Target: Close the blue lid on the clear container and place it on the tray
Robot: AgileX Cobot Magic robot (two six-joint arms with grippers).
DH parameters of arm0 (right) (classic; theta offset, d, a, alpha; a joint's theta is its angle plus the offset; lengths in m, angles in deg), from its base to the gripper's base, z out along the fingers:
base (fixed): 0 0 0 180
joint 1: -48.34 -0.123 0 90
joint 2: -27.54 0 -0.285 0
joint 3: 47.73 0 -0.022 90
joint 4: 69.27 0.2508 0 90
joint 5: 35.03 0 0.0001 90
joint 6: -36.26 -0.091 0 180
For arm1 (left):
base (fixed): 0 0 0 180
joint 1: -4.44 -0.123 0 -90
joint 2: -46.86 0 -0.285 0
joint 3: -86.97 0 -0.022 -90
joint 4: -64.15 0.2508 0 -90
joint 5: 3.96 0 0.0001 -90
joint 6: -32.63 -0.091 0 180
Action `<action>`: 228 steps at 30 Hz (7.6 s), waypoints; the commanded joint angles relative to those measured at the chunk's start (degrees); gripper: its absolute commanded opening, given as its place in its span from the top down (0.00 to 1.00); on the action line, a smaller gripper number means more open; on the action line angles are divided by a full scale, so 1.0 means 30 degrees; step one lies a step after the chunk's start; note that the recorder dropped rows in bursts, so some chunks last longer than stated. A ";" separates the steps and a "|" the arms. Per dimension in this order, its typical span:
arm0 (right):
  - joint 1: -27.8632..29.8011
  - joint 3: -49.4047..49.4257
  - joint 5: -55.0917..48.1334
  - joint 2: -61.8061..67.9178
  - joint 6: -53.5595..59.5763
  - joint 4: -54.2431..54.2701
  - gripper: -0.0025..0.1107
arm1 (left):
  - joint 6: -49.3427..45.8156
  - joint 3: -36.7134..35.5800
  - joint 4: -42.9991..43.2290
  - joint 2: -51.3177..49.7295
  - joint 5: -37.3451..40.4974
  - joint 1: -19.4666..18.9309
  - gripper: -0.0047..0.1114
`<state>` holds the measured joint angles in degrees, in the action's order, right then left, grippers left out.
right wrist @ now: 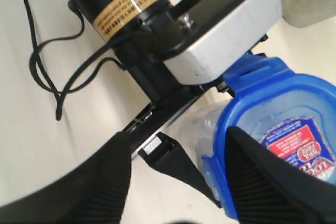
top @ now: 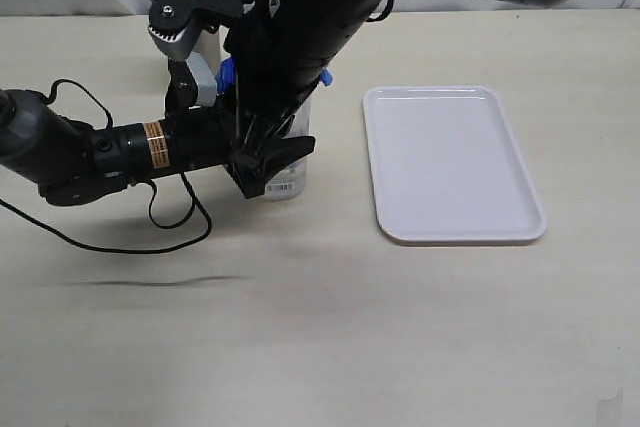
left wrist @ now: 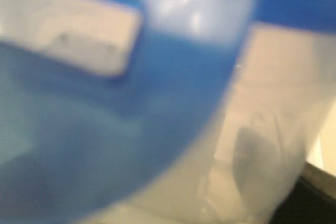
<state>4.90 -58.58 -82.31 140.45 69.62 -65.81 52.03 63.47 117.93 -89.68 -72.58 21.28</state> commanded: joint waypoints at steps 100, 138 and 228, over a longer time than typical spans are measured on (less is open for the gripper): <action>0.6880 0.0497 -0.3094 -0.1126 0.3979 1.3536 0.42 | -0.2078 -0.0076 0.6369 0.2017 -0.0446 -0.1152 0.96; 0.3087 0.0497 -0.2859 0.0786 0.8158 0.6591 0.61 | -0.9314 -0.0076 0.7724 0.2017 -0.0446 -0.1152 0.96; 0.3087 -0.0754 -0.2771 0.1674 -0.7255 -0.0310 0.67 | 0.2075 -0.0076 0.4735 0.2742 0.0784 -0.1152 0.96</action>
<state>14.26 -61.73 -89.05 144.62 47.77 -67.36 57.14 62.77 134.83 -82.71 -64.86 17.73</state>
